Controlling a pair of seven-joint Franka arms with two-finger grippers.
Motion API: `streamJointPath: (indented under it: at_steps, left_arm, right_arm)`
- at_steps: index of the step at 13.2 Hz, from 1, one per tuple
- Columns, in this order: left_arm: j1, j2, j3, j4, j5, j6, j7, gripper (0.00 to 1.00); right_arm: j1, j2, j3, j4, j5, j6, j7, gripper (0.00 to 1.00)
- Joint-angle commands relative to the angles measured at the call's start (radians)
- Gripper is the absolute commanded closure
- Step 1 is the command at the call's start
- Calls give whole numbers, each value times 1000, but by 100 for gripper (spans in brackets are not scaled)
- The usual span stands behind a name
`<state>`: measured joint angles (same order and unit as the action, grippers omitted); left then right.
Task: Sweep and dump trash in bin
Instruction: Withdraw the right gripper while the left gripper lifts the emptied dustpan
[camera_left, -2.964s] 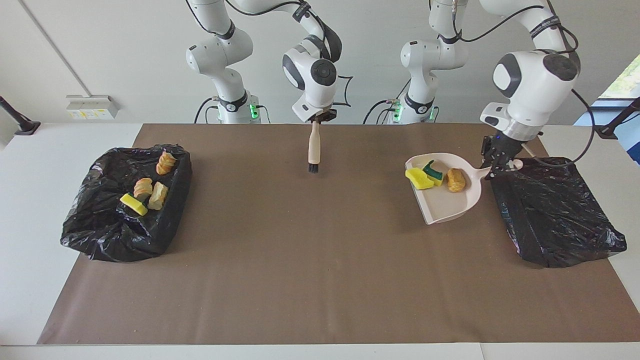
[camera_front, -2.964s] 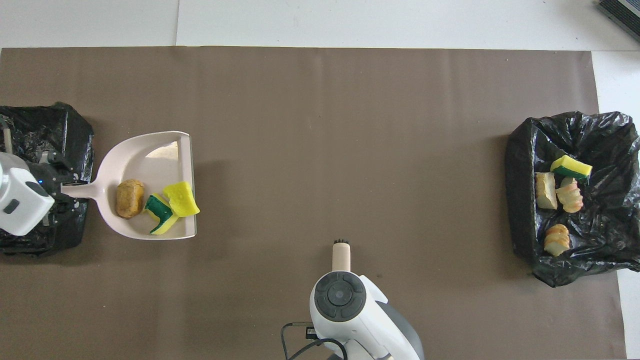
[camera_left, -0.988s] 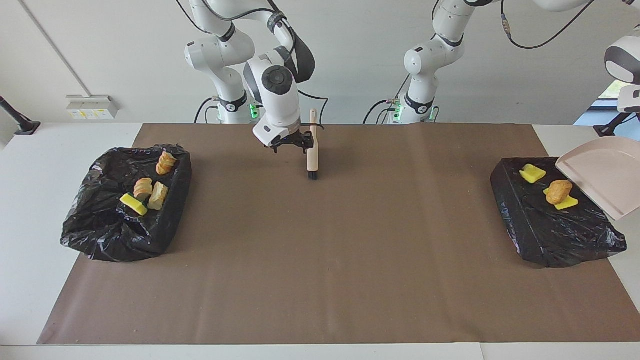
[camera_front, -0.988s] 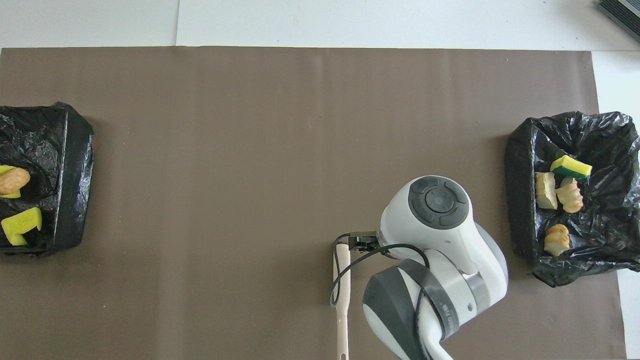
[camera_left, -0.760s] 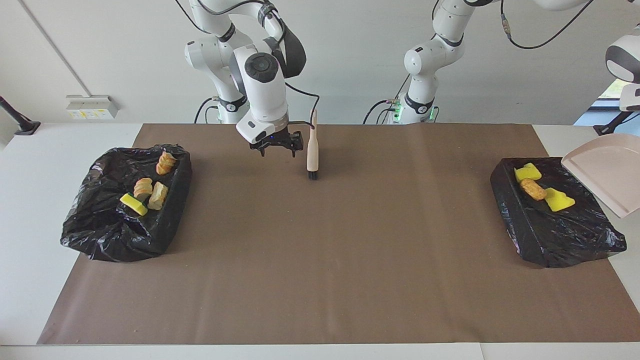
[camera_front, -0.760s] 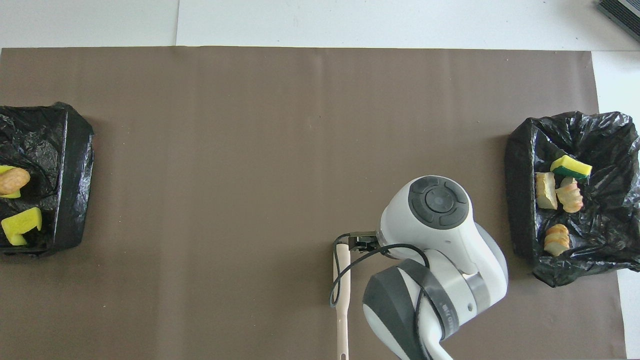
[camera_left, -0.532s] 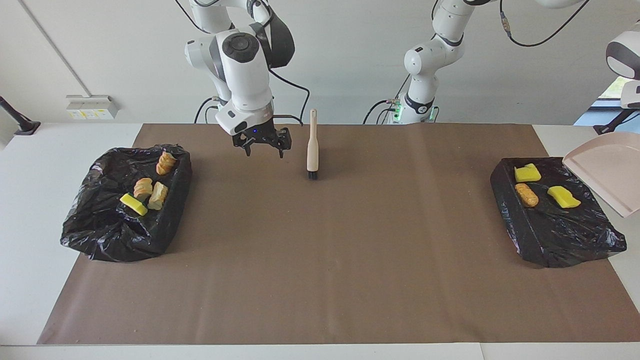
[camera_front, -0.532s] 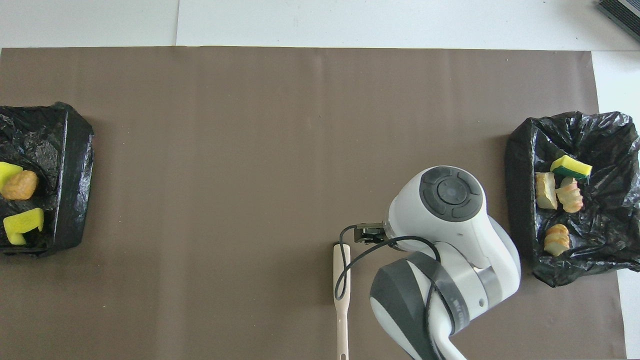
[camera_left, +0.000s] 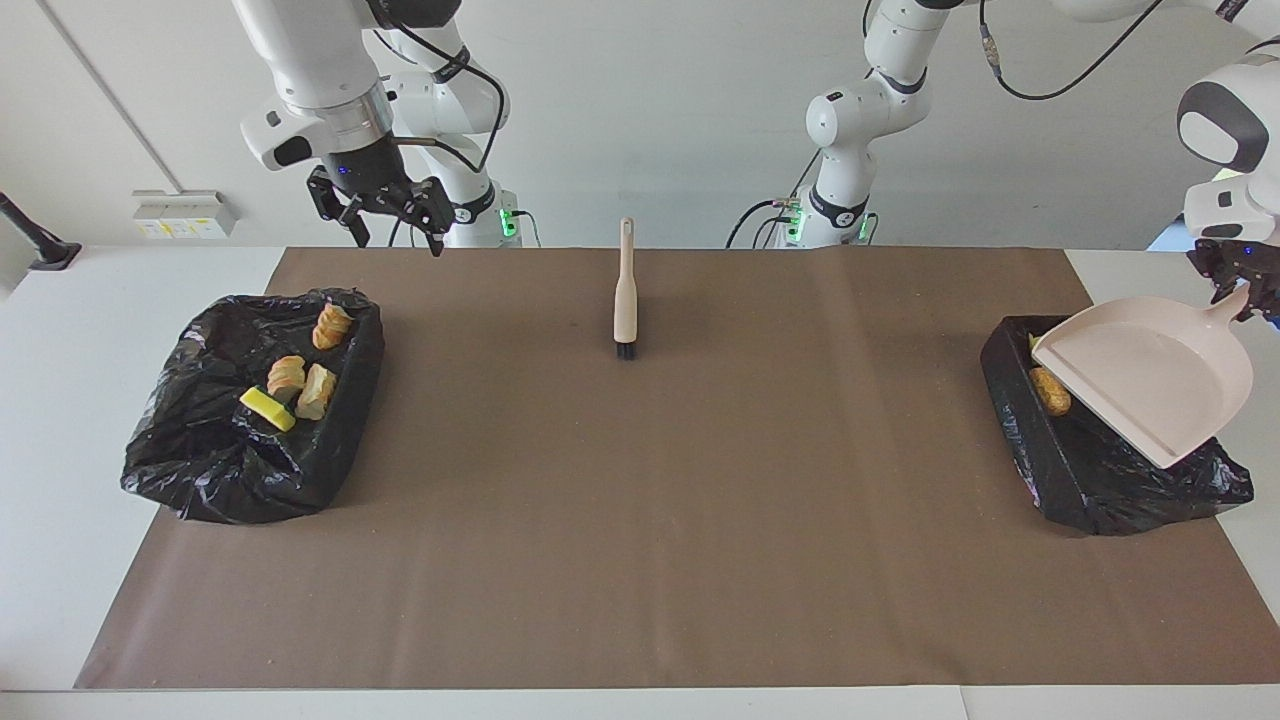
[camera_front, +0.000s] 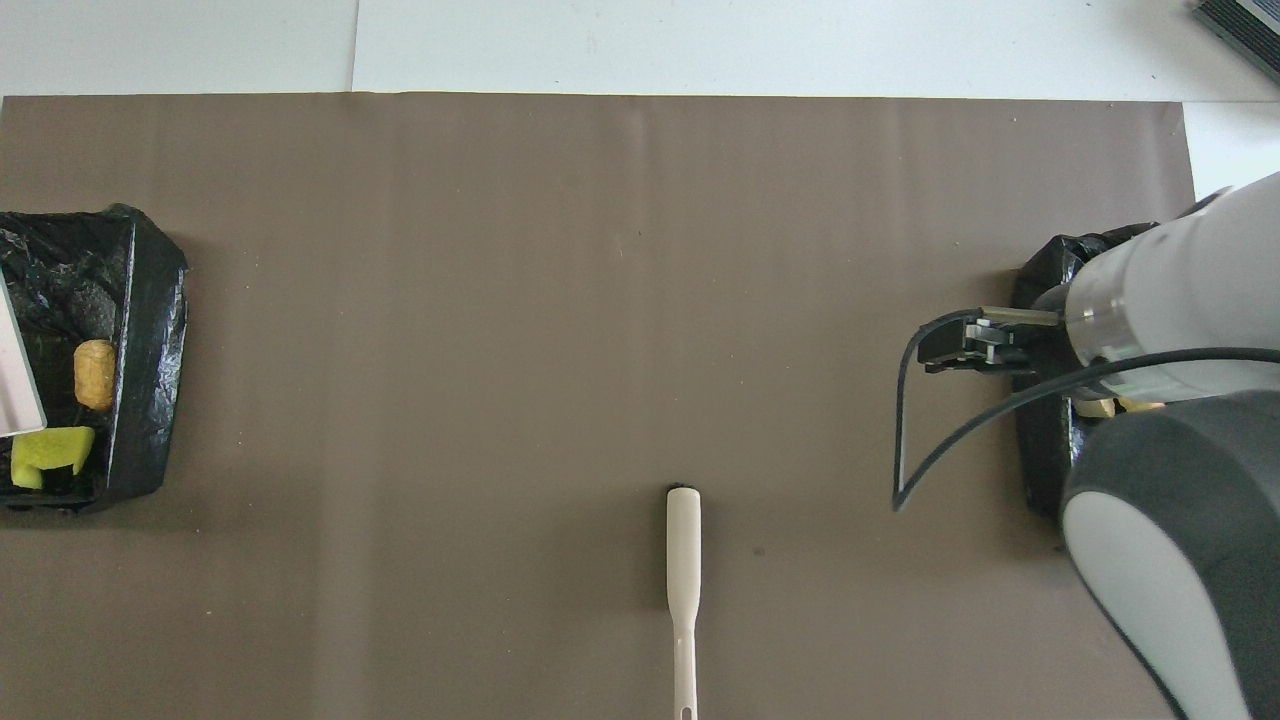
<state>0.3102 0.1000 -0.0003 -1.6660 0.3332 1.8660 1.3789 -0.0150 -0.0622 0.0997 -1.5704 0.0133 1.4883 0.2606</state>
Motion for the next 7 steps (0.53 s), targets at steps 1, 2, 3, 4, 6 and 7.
streamJointPath:
  at_steps: [1, 2, 3, 4, 6, 7]
  left_arm:
    - [-103, -42, 11, -50, -63, -39, -201, 100]
    - [-149, -49, 11, -72, -66, -47, -292, 100]
    - [-199, -49, 11, -83, -72, -54, -385, 100]
    - [-239, -48, 11, -92, -77, -56, -461, 100]
    - [-322, -36, 11, -104, -121, -51, -632, 100]
    - [-367, -29, 11, -106, -126, -45, -728, 100]
  right_arm:
    - [-7, -24, -69, 12, -7, -19, -105, 0]
    - [-5, -28, -101, 4, -7, -16, -138, 0]
    - [-6, -30, -119, 4, -9, -17, -132, 0]
    - [-22, -30, -129, 3, -10, -20, -138, 0]
    - [-54, -39, -130, -3, -7, -40, -150, 0]
    - [-54, -39, -130, -5, -10, -39, -208, 0]
